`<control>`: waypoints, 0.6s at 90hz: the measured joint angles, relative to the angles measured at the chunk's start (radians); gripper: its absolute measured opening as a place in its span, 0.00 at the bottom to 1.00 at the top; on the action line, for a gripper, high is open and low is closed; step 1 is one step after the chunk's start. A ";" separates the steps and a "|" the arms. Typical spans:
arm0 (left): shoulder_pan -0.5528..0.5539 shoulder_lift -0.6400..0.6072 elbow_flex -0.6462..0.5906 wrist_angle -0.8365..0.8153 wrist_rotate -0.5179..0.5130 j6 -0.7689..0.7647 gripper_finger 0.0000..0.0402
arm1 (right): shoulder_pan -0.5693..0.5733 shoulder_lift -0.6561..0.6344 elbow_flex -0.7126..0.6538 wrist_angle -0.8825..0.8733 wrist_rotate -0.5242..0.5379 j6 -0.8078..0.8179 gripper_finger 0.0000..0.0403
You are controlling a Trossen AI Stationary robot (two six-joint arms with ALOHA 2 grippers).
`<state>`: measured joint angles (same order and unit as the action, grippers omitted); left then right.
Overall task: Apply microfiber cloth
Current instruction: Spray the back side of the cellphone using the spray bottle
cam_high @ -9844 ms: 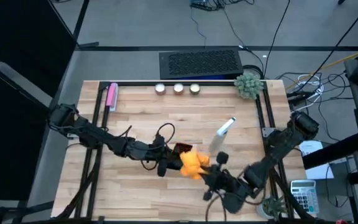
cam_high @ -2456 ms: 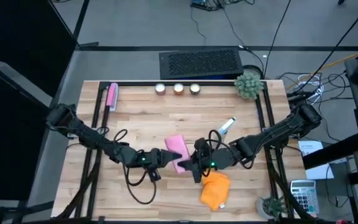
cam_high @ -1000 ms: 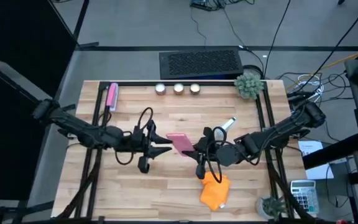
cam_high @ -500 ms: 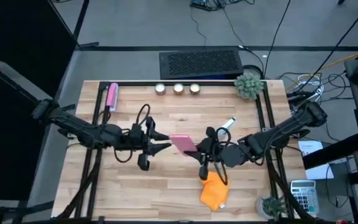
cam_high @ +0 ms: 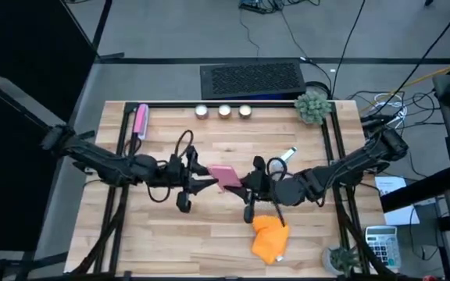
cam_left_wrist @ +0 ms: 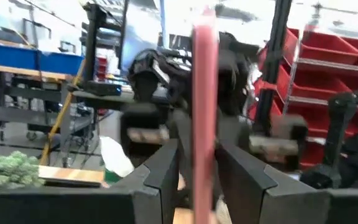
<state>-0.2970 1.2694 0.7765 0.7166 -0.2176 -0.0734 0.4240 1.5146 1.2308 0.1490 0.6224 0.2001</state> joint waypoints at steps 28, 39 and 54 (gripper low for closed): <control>0.002 0.003 0.000 0.028 0.001 -0.001 0.23 | -0.020 0.006 0.000 0.009 -0.048 -0.007 0.03; 0.005 0.014 0.000 0.024 0.004 -0.001 0.20 | -0.029 0.006 0.000 0.032 -0.051 -0.025 0.03; 0.012 0.018 0.001 0.032 0.031 0.011 0.08 | -0.038 0.006 0.000 0.067 -0.061 -0.055 0.03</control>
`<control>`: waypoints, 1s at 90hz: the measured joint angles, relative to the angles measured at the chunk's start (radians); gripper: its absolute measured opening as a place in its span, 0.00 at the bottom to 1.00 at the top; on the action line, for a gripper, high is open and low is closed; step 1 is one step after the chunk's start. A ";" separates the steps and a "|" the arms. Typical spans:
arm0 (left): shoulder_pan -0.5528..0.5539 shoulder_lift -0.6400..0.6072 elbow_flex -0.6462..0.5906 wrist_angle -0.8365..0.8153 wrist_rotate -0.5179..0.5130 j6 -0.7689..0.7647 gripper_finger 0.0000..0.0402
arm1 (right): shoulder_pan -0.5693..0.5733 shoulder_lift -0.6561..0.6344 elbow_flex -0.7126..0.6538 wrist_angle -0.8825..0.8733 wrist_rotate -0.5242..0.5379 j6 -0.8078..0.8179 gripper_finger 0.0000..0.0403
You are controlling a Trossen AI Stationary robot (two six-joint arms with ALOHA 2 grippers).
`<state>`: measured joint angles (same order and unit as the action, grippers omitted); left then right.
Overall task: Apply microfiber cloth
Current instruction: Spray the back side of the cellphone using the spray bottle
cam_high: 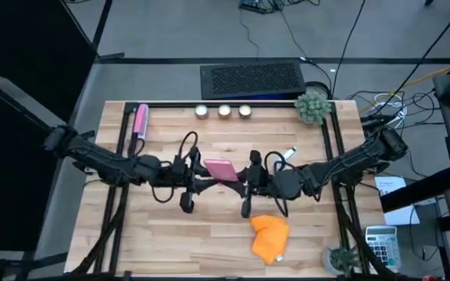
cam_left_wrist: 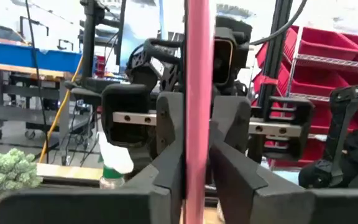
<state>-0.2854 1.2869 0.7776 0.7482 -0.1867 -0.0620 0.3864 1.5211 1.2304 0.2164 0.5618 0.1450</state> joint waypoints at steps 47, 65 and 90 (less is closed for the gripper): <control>0.013 -0.009 0.000 -0.038 -0.009 0.045 0.03 | 0.032 -0.199 0.002 -0.191 -0.031 -0.055 0.38; 0.039 -0.009 0.000 -0.158 -0.025 0.050 0.03 | 0.090 -0.345 0.002 -0.719 -0.255 0.440 0.50; 0.132 0.112 0.000 -0.249 0.005 0.045 0.03 | 0.208 -0.226 -0.001 -1.475 -0.098 1.010 0.48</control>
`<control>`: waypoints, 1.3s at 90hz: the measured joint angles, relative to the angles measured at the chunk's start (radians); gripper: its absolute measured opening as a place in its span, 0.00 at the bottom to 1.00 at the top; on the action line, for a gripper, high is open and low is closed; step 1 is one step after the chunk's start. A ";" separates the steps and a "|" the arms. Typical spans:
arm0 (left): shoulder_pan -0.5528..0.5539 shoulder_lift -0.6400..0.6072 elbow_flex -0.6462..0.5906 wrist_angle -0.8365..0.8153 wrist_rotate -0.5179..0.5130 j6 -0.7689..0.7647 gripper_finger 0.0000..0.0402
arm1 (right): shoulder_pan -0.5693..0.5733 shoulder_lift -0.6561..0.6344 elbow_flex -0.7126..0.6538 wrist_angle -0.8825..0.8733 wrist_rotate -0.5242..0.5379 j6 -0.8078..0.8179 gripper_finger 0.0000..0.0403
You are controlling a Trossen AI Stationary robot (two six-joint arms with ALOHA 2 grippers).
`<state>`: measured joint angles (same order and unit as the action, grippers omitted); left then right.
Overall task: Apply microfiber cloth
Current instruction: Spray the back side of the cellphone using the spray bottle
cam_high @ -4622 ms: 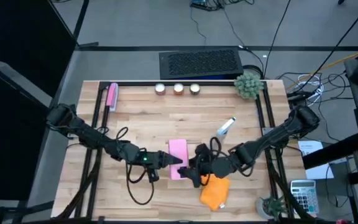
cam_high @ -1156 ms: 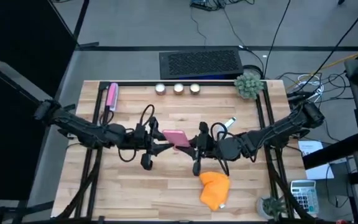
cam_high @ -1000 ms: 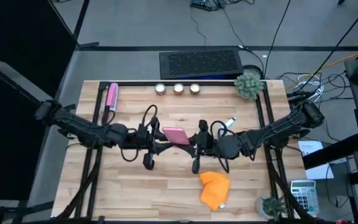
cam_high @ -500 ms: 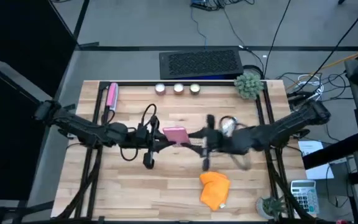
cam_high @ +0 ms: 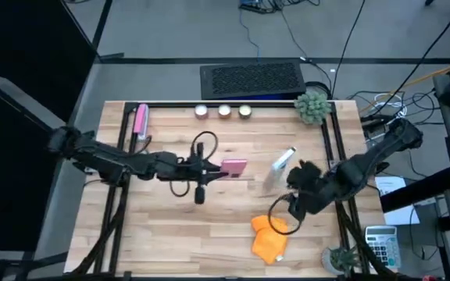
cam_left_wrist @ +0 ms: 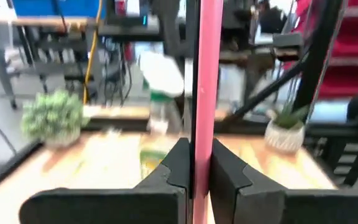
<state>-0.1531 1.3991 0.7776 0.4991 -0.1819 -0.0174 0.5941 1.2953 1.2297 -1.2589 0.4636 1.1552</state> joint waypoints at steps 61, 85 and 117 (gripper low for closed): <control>0.197 0.362 0.025 0.313 0.125 0.004 0.02 | 0.043 0.087 -0.409 -0.038 0.462 0.498 0.43; 0.169 0.470 0.118 0.303 0.208 -0.024 0.02 | 0.026 0.086 -0.484 0.294 0.516 0.332 0.43; 0.074 0.466 0.117 0.279 0.208 -0.104 0.02 | -0.024 0.087 -0.492 0.598 0.524 0.015 0.43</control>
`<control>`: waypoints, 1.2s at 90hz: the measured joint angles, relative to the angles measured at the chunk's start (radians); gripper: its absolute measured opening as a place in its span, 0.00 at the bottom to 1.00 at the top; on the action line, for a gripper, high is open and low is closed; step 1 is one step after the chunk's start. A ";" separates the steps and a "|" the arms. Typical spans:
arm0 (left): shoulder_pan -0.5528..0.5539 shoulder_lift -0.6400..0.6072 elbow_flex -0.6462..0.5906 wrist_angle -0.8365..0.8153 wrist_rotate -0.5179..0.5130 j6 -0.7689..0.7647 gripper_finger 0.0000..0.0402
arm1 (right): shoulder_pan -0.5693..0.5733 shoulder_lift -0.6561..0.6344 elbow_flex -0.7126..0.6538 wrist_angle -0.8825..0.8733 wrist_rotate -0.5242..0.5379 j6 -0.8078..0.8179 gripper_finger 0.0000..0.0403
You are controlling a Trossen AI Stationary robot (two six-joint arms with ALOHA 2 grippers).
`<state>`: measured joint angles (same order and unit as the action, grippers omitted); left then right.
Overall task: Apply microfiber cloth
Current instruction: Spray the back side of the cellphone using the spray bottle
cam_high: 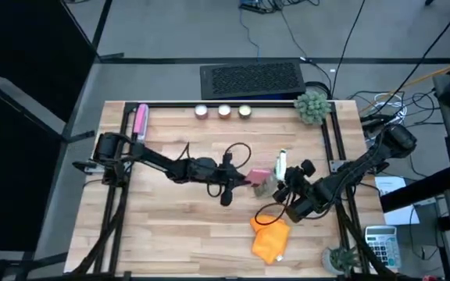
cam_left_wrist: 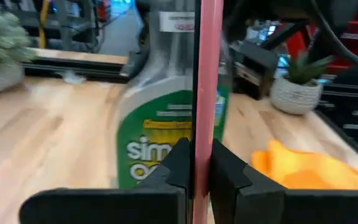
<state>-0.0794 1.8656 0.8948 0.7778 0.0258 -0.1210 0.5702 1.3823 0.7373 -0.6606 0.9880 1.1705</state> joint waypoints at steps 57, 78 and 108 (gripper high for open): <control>-0.168 -0.311 -0.001 -0.521 -0.175 0.037 0.02 | 0.060 0.000 0.114 0.116 -0.109 -0.137 0.43; -0.236 -0.431 -0.001 -0.625 -0.298 0.050 0.02 | 0.036 -0.001 0.146 0.122 -0.138 -0.296 0.43; -0.274 -0.541 -0.001 -0.680 -0.380 0.065 0.02 | 0.029 -0.001 0.247 -0.017 -0.183 -0.251 0.65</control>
<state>-0.3530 1.3250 0.8936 0.0980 -0.3537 -0.0559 0.5995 1.3811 0.9847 -0.6772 0.8049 0.9192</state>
